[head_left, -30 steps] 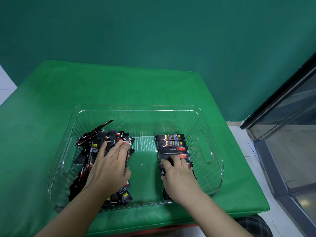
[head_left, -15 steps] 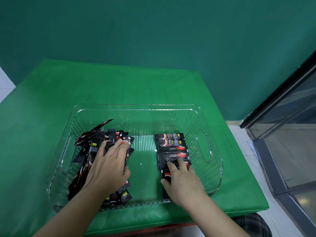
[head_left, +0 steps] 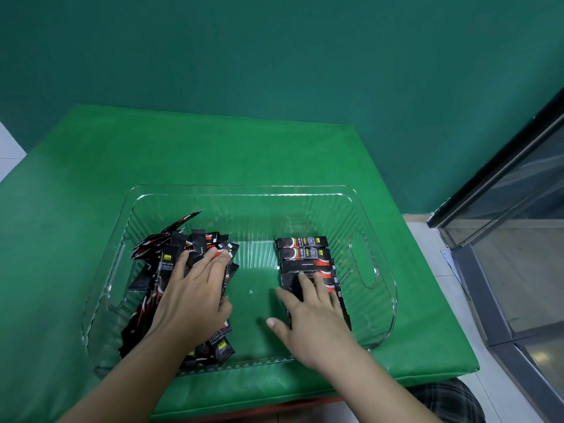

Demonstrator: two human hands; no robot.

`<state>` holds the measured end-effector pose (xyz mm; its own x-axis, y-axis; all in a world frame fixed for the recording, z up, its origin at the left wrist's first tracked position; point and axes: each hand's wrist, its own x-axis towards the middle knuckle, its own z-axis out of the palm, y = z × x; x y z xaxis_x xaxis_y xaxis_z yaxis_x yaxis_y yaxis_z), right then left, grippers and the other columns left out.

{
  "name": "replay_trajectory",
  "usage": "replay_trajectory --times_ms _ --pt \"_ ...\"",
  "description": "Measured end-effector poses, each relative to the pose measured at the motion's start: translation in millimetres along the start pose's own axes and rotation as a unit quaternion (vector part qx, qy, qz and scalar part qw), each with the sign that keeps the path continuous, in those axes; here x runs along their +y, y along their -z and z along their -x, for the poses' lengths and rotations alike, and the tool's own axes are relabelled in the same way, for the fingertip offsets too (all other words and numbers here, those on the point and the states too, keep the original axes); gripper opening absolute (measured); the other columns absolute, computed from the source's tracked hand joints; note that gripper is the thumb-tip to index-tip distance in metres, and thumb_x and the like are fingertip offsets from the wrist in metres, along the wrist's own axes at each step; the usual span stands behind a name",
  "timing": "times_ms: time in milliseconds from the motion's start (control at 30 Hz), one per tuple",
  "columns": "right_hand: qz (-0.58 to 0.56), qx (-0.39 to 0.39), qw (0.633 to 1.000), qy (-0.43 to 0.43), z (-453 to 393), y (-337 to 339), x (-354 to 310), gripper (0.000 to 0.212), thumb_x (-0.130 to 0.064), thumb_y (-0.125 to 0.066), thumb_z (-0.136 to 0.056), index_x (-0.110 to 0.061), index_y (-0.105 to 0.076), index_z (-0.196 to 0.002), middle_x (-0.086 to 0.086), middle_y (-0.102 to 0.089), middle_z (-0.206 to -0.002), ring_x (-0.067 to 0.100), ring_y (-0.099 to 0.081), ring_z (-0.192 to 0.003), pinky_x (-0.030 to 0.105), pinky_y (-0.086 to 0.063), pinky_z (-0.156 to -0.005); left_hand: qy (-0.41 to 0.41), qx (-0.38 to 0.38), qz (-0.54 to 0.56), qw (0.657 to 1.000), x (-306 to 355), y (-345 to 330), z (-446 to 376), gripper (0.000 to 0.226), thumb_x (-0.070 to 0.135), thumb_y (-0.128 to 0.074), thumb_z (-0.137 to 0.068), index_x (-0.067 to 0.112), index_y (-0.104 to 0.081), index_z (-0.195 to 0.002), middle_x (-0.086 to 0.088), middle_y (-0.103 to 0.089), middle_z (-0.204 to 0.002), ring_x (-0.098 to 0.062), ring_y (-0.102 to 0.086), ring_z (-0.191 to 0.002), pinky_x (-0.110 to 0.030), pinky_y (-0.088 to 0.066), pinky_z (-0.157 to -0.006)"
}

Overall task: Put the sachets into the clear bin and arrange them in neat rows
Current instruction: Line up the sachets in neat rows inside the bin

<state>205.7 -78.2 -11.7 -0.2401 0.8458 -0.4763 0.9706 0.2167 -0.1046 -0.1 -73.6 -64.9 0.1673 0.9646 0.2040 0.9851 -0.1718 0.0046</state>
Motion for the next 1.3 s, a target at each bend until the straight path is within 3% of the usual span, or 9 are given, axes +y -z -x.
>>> replay_trajectory --times_ms 300,367,433,533,600,733,867,1033,1300 --pt "-0.01 -0.012 1.0 0.0 -9 0 -1 0.062 -0.061 -0.029 -0.094 -0.032 -0.022 -0.148 0.006 0.012 -0.158 0.028 0.022 -0.142 0.049 0.008 -0.115 -0.001 -0.001 0.003 1.0 -1 0 0 0.073 0.029 -0.075 -0.059 0.006 -0.055 -0.125 -0.005 -0.064 -0.125 -0.019 -0.052 -0.126 -0.046 -0.015 -0.109" --pt "-0.038 0.029 0.998 0.032 -8 1 -5 0.056 -0.055 -0.037 -0.095 -0.031 -0.031 -0.145 0.005 -0.004 -0.159 0.026 0.007 -0.145 0.046 0.001 -0.117 0.0 -0.002 0.002 1.0 -1 0 1 0.073 0.029 -0.075 -0.059 0.005 -0.055 -0.126 -0.005 -0.063 -0.125 -0.019 -0.052 -0.126 -0.046 -0.015 -0.108" --pt "-0.069 0.061 0.993 0.072 -9 2 -12 0.048 -0.048 -0.048 -0.094 -0.026 -0.045 -0.137 0.005 -0.035 -0.147 0.023 -0.024 -0.137 0.039 -0.02 -0.114 0.0 -0.002 0.003 1.0 -1 0 1 0.074 0.029 -0.075 -0.06 0.005 -0.054 -0.126 -0.005 -0.063 -0.126 -0.019 -0.052 -0.127 -0.046 -0.015 -0.108" --pt "-0.184 -0.01 0.979 0.084 -8 3 -28 0.037 -0.039 -0.061 -0.09 -0.018 -0.061 -0.12 0.003 -0.063 -0.118 0.018 -0.056 -0.108 0.029 -0.045 -0.093 -0.003 0.002 0.003 1.0 0 0 1 0.074 0.028 -0.077 -0.06 0.004 -0.054 -0.126 -0.006 -0.063 -0.126 -0.02 -0.052 -0.126 -0.047 -0.016 -0.108" --pt "-0.228 -0.075 0.968 0.074 -8 2 -38 0.038 -0.04 -0.066 -0.085 -0.014 -0.064 -0.113 0.005 -0.067 -0.109 0.019 -0.062 -0.094 0.03 -0.051 -0.084 -0.005 0.012 0.001 1.0 0 0 1 0.073 0.027 -0.079 -0.059 0.004 -0.055 -0.125 -0.007 -0.064 -0.124 -0.021 -0.054 -0.124 -0.047 -0.018 -0.106" --pt "-0.232 -0.12 0.963 0.066 -15 -2 -56 0.043 -0.037 -0.073 -0.079 -0.008 -0.062 -0.109 0.008 -0.065 -0.1 0.022 -0.058 -0.082 0.027 -0.046 -0.07 -0.008 0.027 0.0 1.0 1 0 0 0.072 0.026 -0.081 -0.058 0.003 -0.057 -0.123 -0.007 -0.065 -0.121 -0.022 -0.057 -0.121 -0.048 -0.02 -0.105" --pt "-0.283 -0.125 0.95 0.052 -22 -6 -61 0.028 -0.024 -0.075 -0.078 -0.017 -0.057 -0.098 0.003 -0.057 -0.089 0.018 -0.051 -0.074 0.025 -0.04 -0.057 -0.006 0.028 0.001 1.0 1 -1 0 0.071 0.025 -0.082 -0.059 0.003 -0.058 -0.122 -0.008 -0.066 -0.121 -0.023 -0.057 -0.121 -0.048 -0.02 -0.105" --pt "-0.275 -0.096 0.956 0.042 -21 3 -38 0.018 -0.014 -0.06 -0.089 -0.014 -0.068 -0.105 0.002 -0.06 -0.086 0.012 -0.048 -0.062 0.018 -0.035 -0.051 -0.002 0.024 0.0 1.0 0 -1 0 0.069 0.026 -0.08 -0.061 0.004 -0.058 -0.123 -0.007 -0.065 -0.122 -0.021 -0.056 -0.122 -0.048 -0.019 -0.106" --pt "-0.182 -0.034 0.982 -0.042 -7 36 29 0.027 -0.005 -0.044 -0.095 -0.015 -0.066 -0.108 0.003 -0.063 -0.094 0.006 -0.043 -0.056 0.018 -0.03 -0.045 0.005 0.013 0.001 1.0 2 0 -1 0.072 0.026 -0.082 -0.059 0.004 -0.058 -0.124 -0.006 -0.065 -0.122 -0.02 -0.055 -0.122 -0.047 -0.018 -0.107"
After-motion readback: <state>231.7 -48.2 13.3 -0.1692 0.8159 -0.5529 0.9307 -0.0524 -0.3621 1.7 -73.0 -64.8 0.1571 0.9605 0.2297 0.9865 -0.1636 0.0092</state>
